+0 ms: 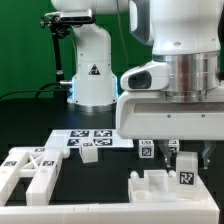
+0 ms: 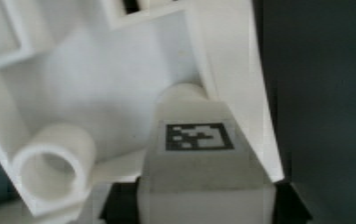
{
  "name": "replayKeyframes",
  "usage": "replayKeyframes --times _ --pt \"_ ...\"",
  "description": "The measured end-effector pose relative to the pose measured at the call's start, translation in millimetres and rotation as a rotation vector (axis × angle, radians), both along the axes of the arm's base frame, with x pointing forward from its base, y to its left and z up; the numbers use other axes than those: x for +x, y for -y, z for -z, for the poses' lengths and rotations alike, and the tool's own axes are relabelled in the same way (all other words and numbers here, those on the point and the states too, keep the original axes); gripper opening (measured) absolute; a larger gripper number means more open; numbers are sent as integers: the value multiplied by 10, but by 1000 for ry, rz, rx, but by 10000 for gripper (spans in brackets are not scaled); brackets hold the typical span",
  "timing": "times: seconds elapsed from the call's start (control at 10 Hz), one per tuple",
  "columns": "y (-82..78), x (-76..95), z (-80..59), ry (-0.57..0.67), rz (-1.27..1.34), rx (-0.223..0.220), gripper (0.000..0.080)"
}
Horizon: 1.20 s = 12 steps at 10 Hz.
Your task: Assemble chair
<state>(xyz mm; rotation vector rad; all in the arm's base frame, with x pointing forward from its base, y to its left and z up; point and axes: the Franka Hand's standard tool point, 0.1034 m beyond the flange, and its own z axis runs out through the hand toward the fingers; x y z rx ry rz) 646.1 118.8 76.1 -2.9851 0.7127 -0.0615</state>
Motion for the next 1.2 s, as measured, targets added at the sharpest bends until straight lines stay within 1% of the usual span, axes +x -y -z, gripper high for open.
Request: replayKeyframes --times 0.3,0.4,0.5,0.7,0.8,0.9,1.0,1.1,1.2 --pt "6 6 4 -17 325 35 287" --pt "0 1 7 -32 477 46 287" --pt "6 -7 10 -44 563 50 287" --pt "2 -6 10 -49 617 59 287" --pt "1 -7 10 -48 598 58 287" --pt "-3 -6 7 -44 549 56 530" --pt "-18 -9 2 -42 492 52 530" --pt "-39 -16 -5 -43 401 46 616" --pt "-37 -10 -7 -32 280 41 642"
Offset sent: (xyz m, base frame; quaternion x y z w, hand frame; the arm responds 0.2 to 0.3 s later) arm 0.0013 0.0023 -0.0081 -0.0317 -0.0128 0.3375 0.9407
